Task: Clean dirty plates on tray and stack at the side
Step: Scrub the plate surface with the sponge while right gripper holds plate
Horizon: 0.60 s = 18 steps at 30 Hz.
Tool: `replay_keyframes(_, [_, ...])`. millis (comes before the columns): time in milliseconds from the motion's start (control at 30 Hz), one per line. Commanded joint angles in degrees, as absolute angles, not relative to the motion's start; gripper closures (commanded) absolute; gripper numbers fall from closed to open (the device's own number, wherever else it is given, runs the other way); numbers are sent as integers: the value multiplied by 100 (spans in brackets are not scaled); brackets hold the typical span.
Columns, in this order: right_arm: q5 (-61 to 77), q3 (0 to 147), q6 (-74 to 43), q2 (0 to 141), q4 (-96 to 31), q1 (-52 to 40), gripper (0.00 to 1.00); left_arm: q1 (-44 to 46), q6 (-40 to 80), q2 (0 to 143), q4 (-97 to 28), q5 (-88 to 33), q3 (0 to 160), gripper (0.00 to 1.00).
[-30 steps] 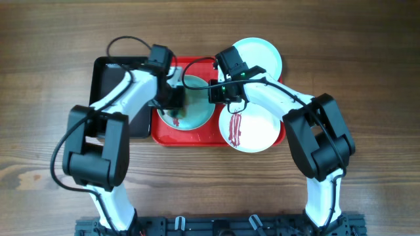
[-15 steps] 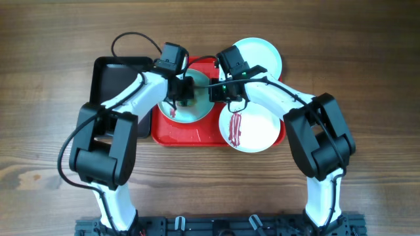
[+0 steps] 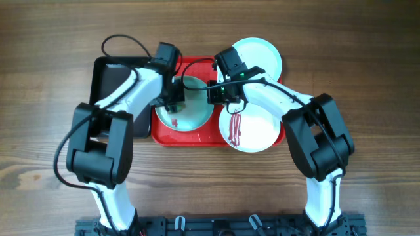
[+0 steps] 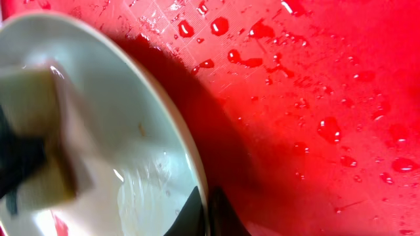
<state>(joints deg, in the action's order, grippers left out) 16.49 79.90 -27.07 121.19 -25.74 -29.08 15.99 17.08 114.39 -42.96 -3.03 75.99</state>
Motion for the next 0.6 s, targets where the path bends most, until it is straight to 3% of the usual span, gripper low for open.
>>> replay_keyframes(0, [1931,8014,-2711,12283,-2558,-2902,96,1693,1094,11745,-4744,-2569,7325,96])
replay_keyframes(367, [3317,8014,-2224,12501,-2377,-2488,96,1612,1066,11745,-4547,-2012,7323,96])
replay_keyframes(567, [3424,8014,-2204,12549,-2305,-2488,96,1933,158,11745,-4587,-3282,7312,96])
